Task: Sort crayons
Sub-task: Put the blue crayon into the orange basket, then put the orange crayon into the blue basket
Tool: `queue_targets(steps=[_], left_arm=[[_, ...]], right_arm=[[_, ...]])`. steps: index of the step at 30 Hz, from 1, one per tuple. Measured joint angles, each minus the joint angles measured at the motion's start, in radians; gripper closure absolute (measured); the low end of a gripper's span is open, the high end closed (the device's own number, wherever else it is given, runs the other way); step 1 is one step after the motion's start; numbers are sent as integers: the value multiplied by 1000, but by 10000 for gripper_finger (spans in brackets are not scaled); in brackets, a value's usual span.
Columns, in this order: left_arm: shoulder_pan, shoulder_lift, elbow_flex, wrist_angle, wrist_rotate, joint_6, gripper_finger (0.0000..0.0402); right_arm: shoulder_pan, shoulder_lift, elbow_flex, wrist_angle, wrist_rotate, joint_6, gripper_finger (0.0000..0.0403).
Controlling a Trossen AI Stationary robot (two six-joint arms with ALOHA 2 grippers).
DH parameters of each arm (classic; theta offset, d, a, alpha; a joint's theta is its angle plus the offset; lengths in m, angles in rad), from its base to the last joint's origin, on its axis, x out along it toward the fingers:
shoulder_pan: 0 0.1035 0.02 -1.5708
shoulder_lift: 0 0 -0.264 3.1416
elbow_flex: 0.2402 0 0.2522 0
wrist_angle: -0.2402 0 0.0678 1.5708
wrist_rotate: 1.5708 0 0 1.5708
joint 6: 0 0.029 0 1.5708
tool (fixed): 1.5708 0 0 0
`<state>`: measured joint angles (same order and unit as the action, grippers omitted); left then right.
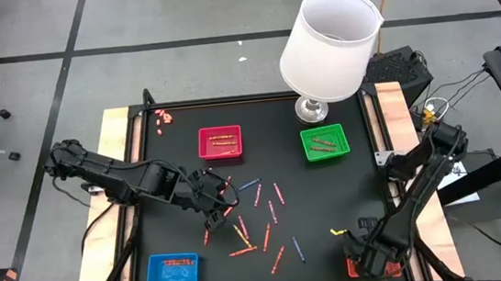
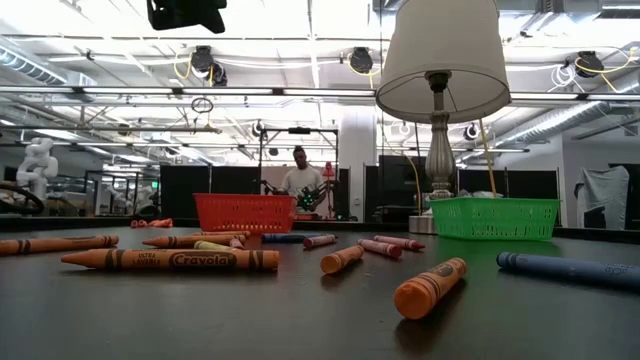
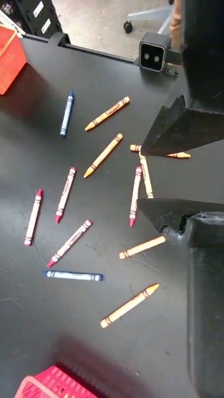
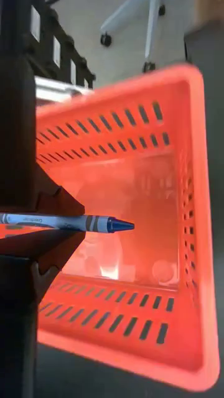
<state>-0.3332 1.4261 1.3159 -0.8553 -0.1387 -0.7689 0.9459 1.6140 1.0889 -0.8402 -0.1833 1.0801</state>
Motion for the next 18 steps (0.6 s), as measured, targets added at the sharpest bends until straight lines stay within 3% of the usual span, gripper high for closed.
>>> queue_targets(steps=[6, 13, 18], left_arm=[[0, 0, 0, 0, 12, -1, 282], [0, 0, 0, -9, 33, -17, 282], [-3, 0, 0, -35, 128, -116, 282]], right_arm=[[0, 45, 0, 1, 3, 6, 378], [1, 28, 0, -2, -2, 44, 322], [2, -42, 0, -1, -28, 89, 289]])
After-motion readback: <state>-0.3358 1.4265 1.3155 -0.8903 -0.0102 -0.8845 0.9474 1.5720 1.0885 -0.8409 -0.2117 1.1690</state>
